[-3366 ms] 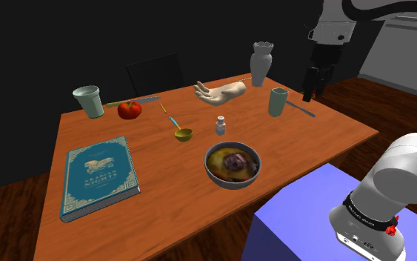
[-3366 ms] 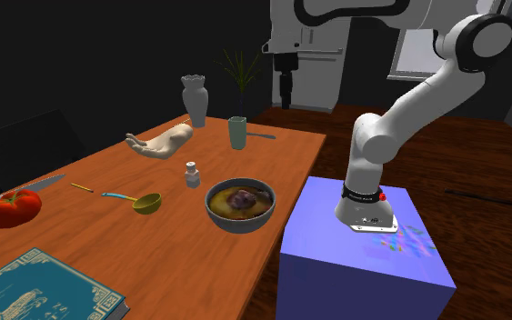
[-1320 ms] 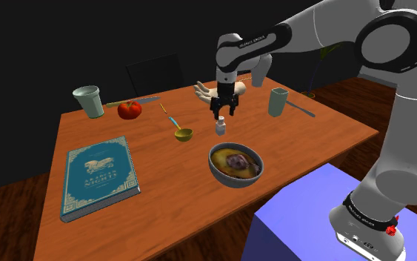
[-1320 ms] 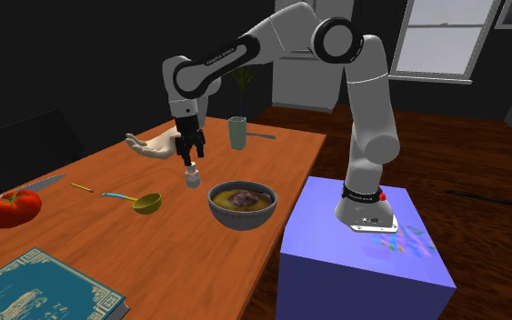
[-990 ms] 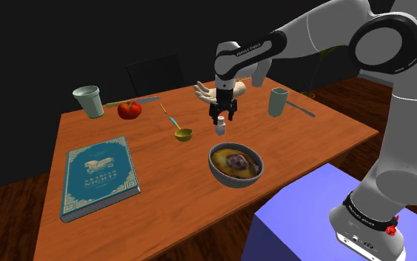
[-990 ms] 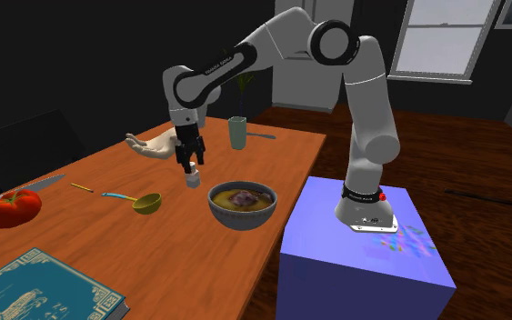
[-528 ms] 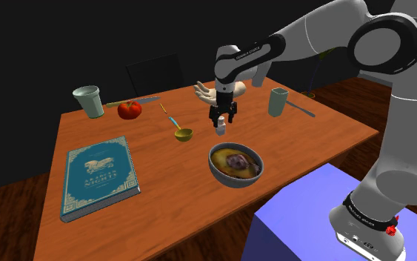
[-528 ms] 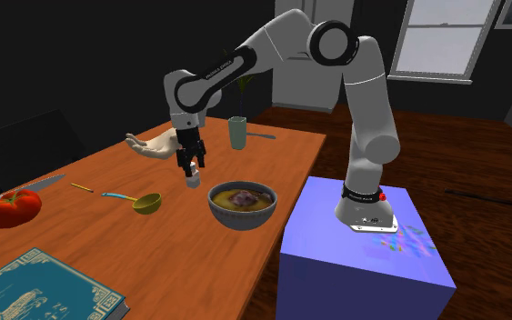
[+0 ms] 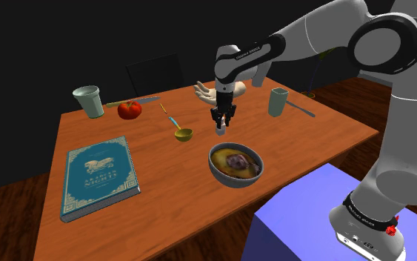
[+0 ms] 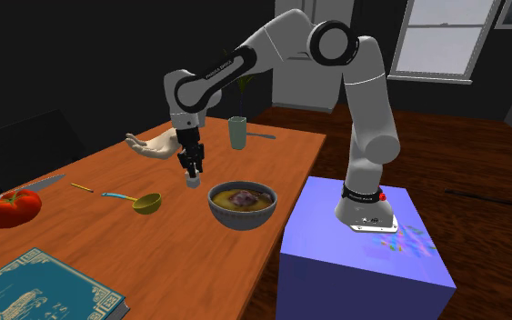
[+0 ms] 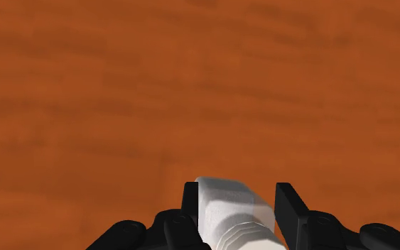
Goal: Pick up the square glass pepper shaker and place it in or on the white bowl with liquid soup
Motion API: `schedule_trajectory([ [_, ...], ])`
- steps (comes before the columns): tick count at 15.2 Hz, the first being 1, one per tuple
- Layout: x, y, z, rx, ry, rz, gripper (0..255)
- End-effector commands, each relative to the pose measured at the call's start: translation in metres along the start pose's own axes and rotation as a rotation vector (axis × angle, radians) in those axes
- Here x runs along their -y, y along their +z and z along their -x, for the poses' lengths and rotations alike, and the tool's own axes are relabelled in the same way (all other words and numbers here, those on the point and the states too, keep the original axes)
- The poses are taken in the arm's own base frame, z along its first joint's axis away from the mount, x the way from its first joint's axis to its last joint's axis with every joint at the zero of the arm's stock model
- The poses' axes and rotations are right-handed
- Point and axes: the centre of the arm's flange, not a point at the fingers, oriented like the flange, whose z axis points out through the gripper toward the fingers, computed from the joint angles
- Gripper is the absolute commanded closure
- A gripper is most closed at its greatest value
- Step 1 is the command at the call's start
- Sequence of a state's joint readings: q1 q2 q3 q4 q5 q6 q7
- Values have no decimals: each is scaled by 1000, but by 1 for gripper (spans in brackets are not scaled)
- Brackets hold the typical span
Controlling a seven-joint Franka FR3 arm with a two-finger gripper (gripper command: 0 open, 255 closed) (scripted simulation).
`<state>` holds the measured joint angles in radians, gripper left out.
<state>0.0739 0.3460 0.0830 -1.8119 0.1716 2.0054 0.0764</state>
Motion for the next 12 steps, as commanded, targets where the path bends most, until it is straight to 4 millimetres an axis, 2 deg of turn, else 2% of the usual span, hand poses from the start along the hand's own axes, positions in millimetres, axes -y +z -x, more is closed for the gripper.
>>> schedule_trajectory([
  [1, 0, 0, 0, 0, 0, 0, 255],
  [4, 0, 0, 0, 0, 0, 0, 255],
  [12, 7, -41, 7, 0, 0, 0, 255],
])
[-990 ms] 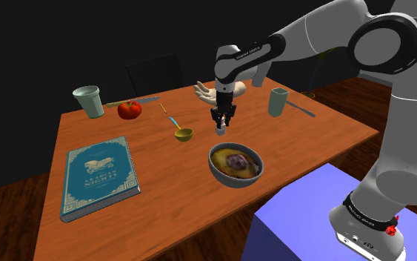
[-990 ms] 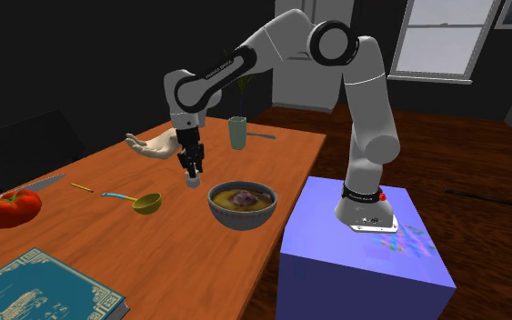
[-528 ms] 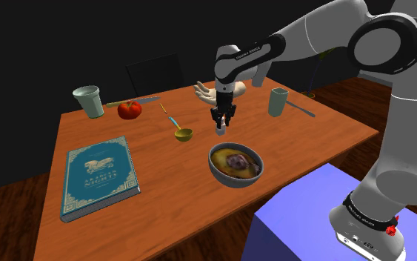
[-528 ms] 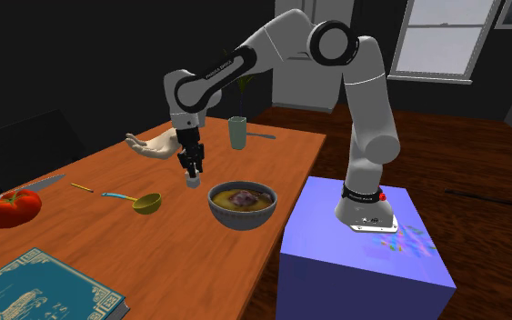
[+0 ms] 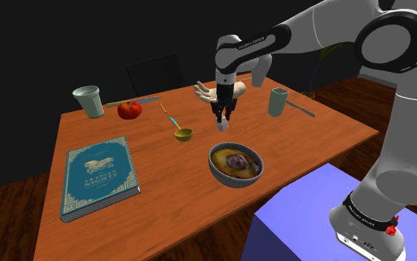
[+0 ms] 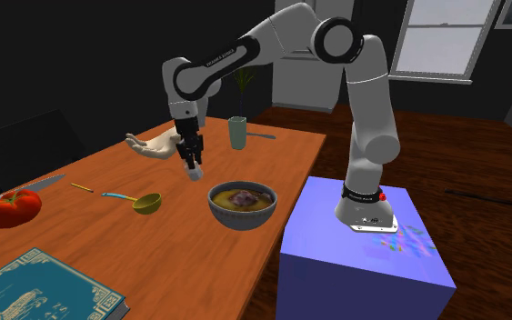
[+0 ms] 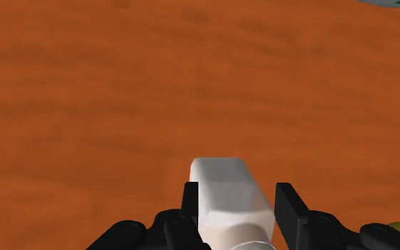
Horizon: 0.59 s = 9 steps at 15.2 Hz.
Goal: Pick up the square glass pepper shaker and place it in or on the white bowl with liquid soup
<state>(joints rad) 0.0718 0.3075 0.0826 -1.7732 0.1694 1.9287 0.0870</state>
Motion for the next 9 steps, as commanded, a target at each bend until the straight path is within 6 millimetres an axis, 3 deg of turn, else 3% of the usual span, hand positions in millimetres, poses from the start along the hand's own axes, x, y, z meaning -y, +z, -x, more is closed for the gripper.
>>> schedule_trajectory([
  [1, 3, -11, 2, 0, 0, 0, 255],
  [9, 9, -52, 9, 0, 0, 0, 255],
])
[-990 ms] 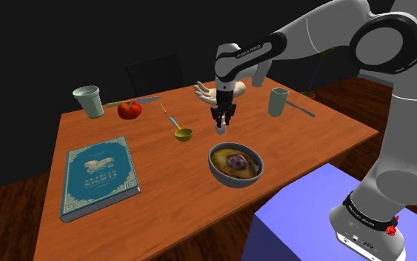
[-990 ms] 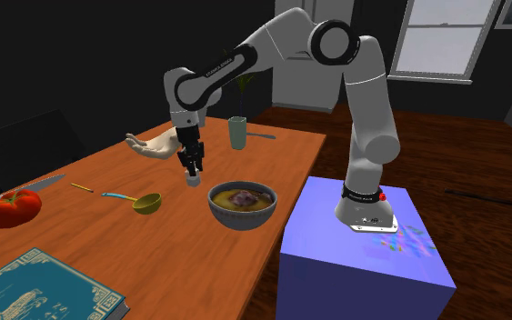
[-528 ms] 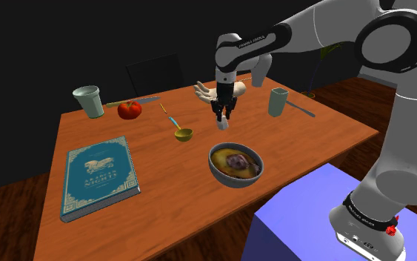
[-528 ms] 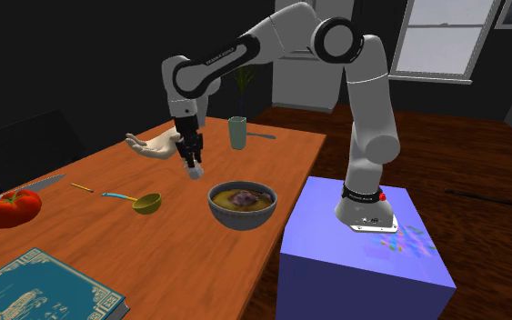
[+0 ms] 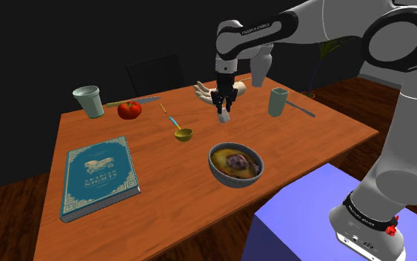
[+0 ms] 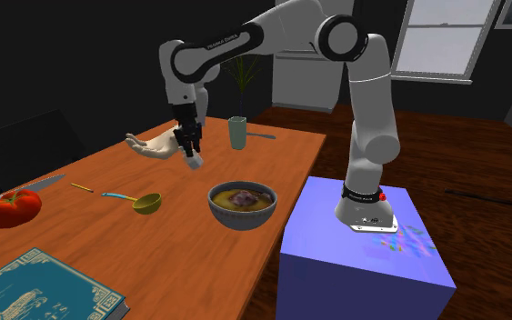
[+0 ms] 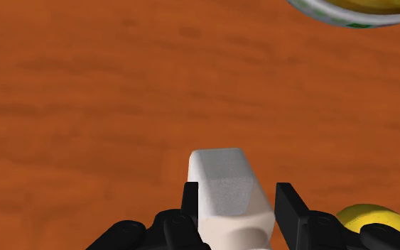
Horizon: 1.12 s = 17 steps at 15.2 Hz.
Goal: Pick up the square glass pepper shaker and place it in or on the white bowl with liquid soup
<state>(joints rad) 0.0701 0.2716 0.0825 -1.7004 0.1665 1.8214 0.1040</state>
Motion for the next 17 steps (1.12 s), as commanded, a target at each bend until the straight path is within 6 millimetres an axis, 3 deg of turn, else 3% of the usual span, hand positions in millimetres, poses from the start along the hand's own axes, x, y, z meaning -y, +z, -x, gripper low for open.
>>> schedule_trajectory([
  [1, 2, -11, 2, 0, 0, 0, 255],
  [16, 14, -85, 15, 0, 0, 0, 255],
  [17, 21, -83, 26, 0, 0, 0, 255],
])
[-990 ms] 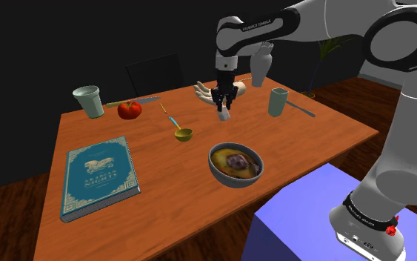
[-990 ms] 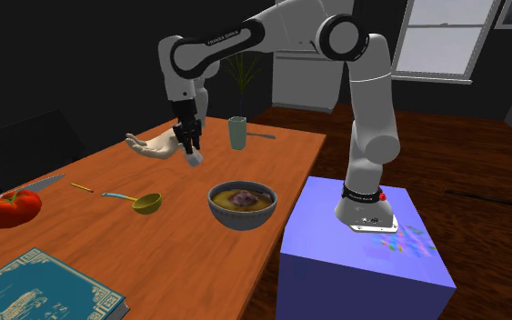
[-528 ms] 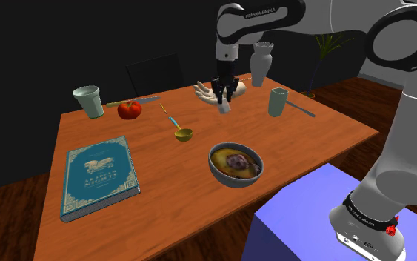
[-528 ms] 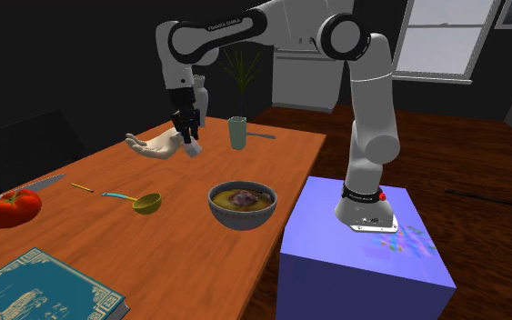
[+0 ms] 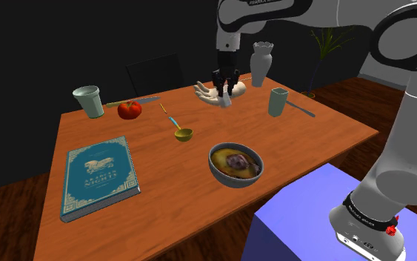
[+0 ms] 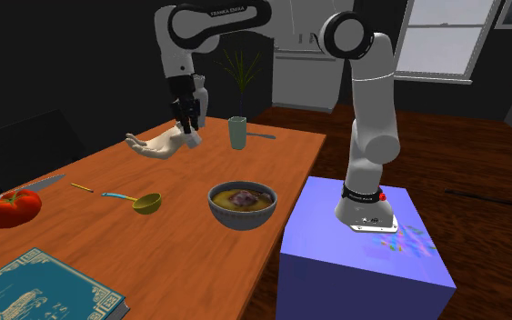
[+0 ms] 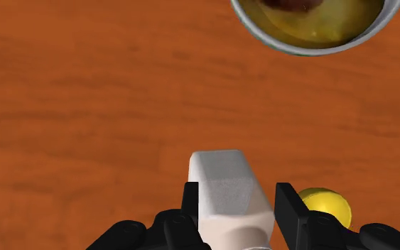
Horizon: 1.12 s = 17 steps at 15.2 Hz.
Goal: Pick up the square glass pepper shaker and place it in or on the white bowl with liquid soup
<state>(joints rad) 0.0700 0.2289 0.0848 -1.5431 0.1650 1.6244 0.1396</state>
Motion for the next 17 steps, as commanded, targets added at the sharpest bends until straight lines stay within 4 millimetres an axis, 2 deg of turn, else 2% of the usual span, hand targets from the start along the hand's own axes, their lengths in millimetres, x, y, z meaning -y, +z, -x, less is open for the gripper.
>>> schedule_trajectory([
  [1, 12, 0, 17, 0, 0, 0, 255],
  [17, 123, 34, 194, 0, 0, 0, 255],
])
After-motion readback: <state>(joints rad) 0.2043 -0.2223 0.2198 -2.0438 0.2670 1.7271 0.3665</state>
